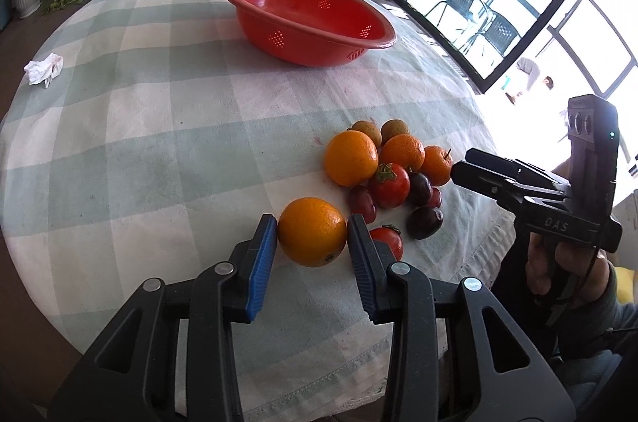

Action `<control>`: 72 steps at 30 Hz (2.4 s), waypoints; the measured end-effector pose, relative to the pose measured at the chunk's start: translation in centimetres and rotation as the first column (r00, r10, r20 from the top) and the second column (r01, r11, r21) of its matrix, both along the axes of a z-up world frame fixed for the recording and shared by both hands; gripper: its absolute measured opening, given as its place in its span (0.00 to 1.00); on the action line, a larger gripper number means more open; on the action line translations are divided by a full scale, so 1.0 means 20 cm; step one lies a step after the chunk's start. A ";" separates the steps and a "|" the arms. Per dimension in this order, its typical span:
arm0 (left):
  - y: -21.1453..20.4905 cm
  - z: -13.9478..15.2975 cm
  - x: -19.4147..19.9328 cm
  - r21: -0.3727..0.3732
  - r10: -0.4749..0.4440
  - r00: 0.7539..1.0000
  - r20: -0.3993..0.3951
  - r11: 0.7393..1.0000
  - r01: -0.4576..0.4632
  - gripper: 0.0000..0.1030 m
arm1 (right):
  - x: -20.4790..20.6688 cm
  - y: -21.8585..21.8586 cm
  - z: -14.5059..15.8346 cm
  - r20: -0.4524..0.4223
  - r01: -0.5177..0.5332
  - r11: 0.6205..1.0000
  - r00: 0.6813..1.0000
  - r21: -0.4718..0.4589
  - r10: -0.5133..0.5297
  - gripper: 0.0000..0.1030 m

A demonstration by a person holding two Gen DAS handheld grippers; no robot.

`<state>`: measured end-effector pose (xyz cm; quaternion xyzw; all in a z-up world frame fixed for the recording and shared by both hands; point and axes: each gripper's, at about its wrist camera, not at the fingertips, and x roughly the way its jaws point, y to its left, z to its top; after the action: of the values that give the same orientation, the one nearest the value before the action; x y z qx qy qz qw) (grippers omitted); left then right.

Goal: Organize fruits
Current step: 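Grasp the mandarin with the right tool while the left tool lifts the orange, then carry both fruits into the red bowl and open both tools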

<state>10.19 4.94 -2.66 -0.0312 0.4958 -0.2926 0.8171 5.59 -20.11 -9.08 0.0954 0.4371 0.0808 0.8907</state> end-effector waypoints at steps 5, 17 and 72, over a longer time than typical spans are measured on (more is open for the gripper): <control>0.03 -0.01 -0.01 -0.021 0.011 1.000 0.002 1.000 -0.011 0.33 | 0.05 0.01 -0.04 -0.040 -0.013 1.000 0.999 0.004 0.013 0.65; 0.01 -0.02 0.00 -0.033 0.011 1.000 0.007 0.999 -0.011 0.33 | 0.11 0.03 -0.08 -0.067 -0.067 0.998 0.995 0.015 0.067 0.42; -0.56 0.05 1.07 0.335 -0.093 0.982 0.166 0.942 0.032 0.34 | 1.04 0.18 0.06 -0.007 -0.233 0.925 0.970 -0.301 0.242 0.41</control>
<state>31.62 -6.32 -1.72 0.1487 0.4631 -0.2328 0.8422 26.49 -16.41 -7.91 -0.0955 0.4391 0.1225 0.8849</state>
